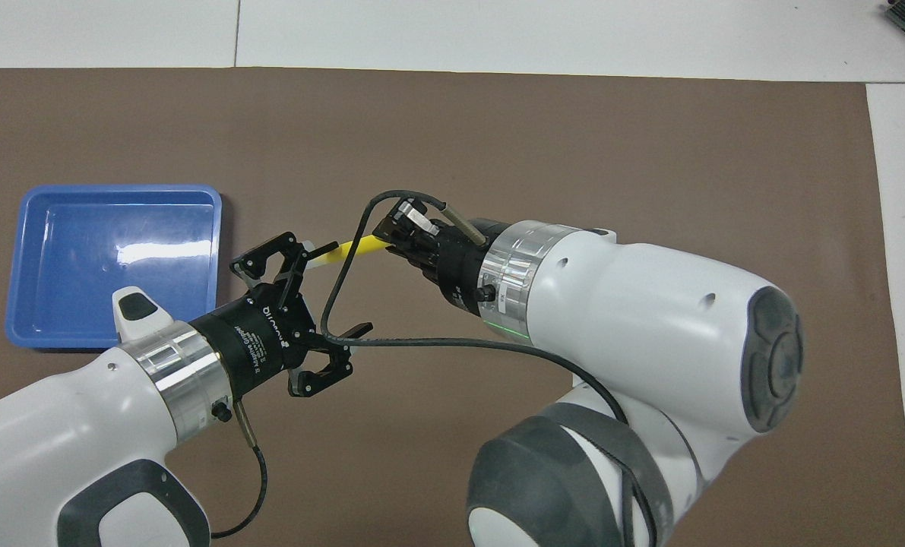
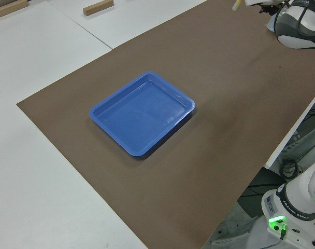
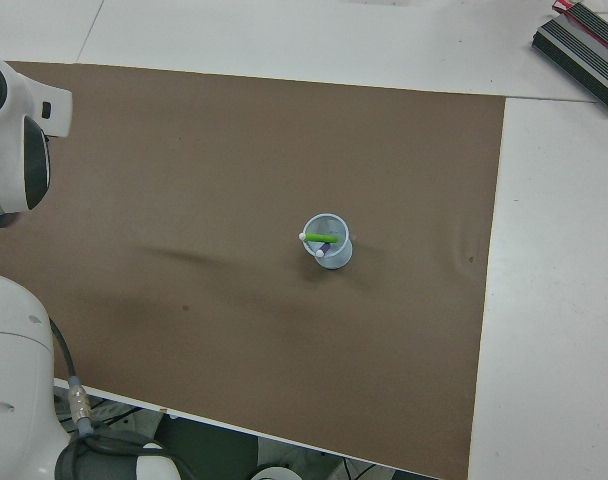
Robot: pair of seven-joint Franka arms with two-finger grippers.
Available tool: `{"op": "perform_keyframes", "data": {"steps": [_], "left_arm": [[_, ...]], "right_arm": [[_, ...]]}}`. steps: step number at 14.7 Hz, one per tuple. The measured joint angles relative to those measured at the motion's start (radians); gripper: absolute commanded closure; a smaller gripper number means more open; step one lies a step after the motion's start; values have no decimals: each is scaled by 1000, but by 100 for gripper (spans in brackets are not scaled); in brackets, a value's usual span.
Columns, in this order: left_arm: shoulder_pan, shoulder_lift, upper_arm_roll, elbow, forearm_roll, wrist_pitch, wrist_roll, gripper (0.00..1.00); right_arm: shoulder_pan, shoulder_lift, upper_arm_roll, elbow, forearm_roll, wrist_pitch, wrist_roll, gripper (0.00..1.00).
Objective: Right arm passes pens to left for tray arrangement
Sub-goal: 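Close the left gripper on the yellow pen held by the right gripper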
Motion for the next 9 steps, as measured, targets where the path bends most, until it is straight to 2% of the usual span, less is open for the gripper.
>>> {"op": "perform_keyframes", "data": {"steps": [9], "left_arm": [[1,6,-38,2,16,70,0,11]], "right_arm": [[0,-1,-3,-5,0,0,0,100]]}}
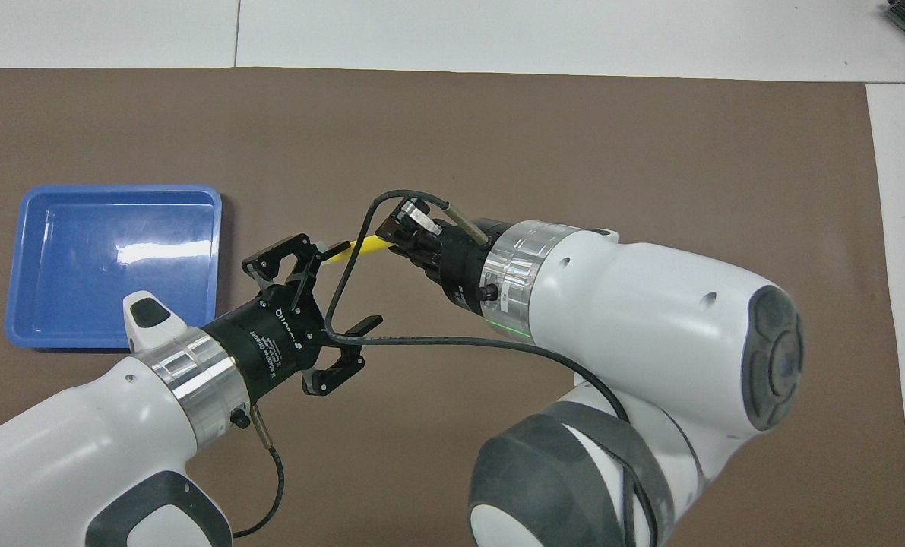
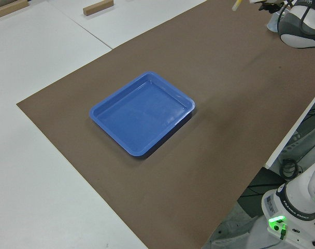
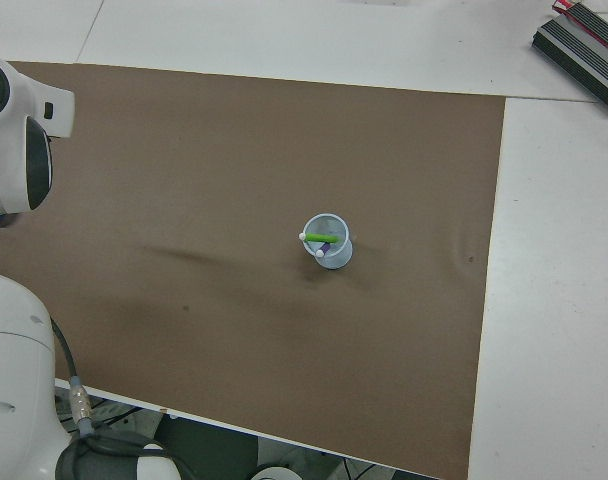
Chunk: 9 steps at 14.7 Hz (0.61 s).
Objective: Right arm passes pens to left for tray arrangement
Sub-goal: 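Close the left gripper on the yellow pen held by the right gripper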
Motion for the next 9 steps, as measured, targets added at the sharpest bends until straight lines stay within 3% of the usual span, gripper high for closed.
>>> {"op": "perform_keyframes", "data": {"steps": [9], "left_arm": [[45,87,-2,76,64,39,0,14]], "right_arm": [[18,-5,13,0,0,1,0,100]]}}
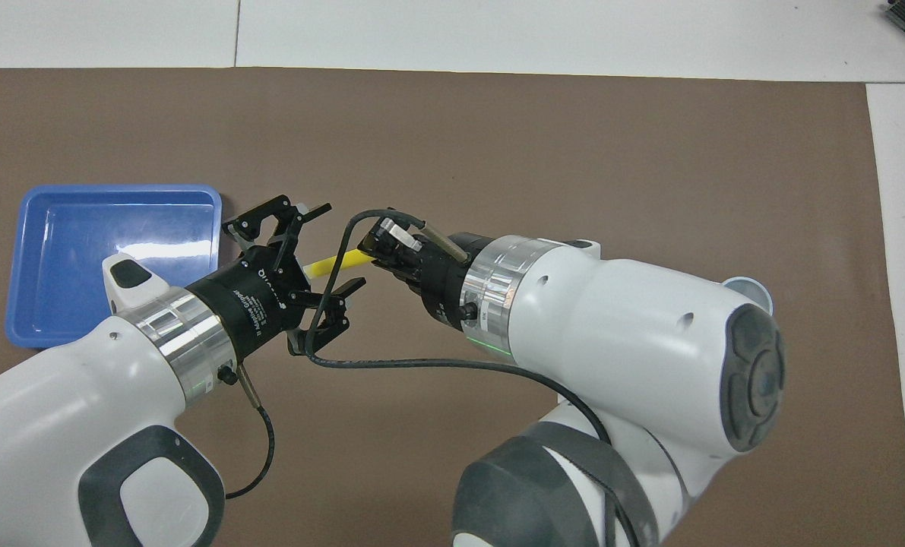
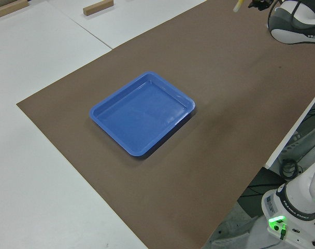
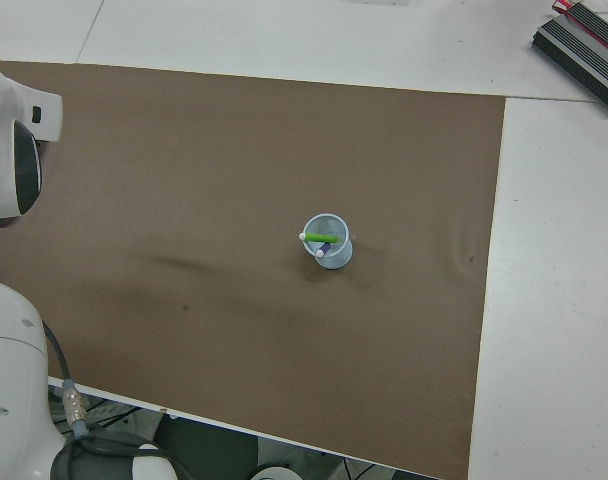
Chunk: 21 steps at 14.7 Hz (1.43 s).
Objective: Right arm passes pens to left for tray arrangement
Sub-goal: 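Close the left gripper on the yellow pen held by the right gripper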
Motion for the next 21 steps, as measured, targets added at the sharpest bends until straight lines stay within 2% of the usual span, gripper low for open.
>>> {"op": "perform_keyframes", "data": {"steps": [3,10,14,19,21], "left_arm": [[0,25,-5,13,9,1,3,14],[21,-4,-4,22,32,-92,5,16],[22,-13,-4,22,33,-111,6,31],[45,-34,-3,23,34,-169,6,34],[52,-40,-2,23,34,-174,6,46]], "right_arm": [[0,0,0,0,0,0,0,100],[0,0,0,0,0,0,0,100],[0,0,0,0,0,0,0,100],[0,0,0,0,0,0,0,100],[0,0,0,0,0,0,0,100]]}}
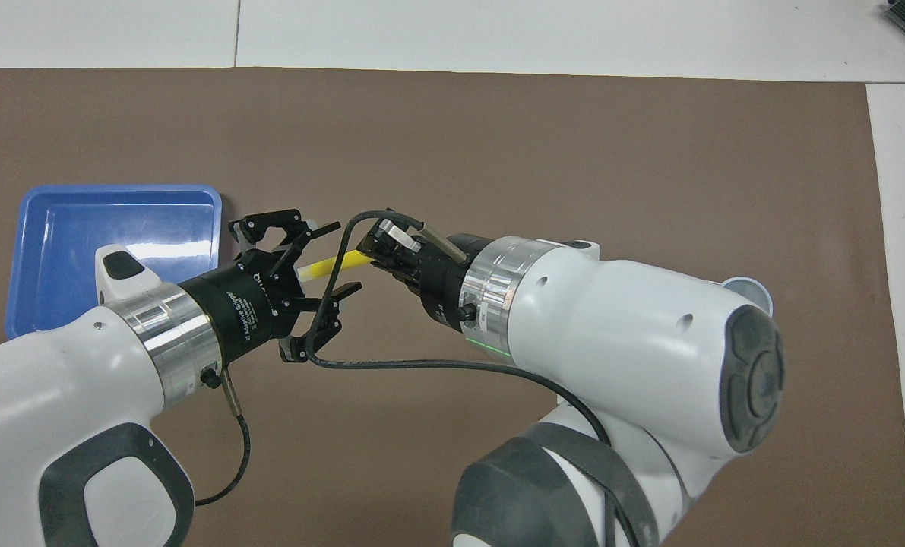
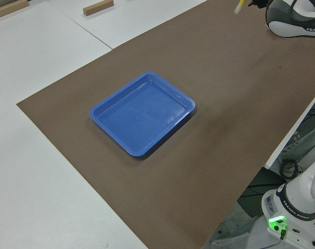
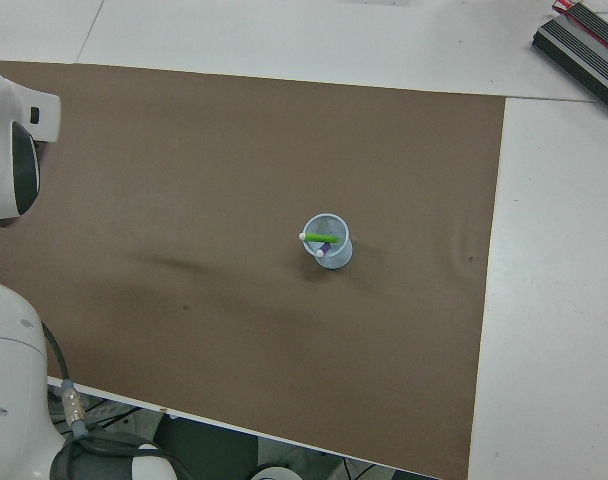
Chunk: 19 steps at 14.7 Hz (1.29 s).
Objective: Right arm passes pens to left for tray arrangement
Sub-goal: 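Close the left gripper on the yellow pen held by the right gripper, then open the right gripper and pull back while the left gripper carries pen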
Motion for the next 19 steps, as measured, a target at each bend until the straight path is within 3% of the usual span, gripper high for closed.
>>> {"op": "perform_keyframes", "data": {"steps": [1,3,9,10,11,12,13,14,19], "left_arm": [[2,-2,0,0,0,-1,0,59],[6,-2,-1,0,1,-2,0,100],[9,-3,-1,2,5,-14,-7,100],[9,-3,-1,2,5,-14,-7,100],[9,-3,-1,3,5,-14,-7,100],[10,-3,-1,3,8,-14,-5,100],[10,-3,-1,3,9,-14,-4,100],[10,-3,-1,3,10,-16,-2,100],[13,-4,1,4,90,-76,98,100]], "right_arm": [[0,0,0,0,0,0,0,100],[0,0,0,0,0,0,0,100],[0,-1,0,-1,8,14,0,100],[0,-1,0,-1,8,14,0,84],[0,-1,0,-1,8,14,0,45],[0,-1,0,-2,8,13,0,22],[0,-1,0,-2,8,13,0,10],[-2,-1,0,-3,8,13,0,1],[-27,-1,-9,-5,8,-18,-89,0]]}}
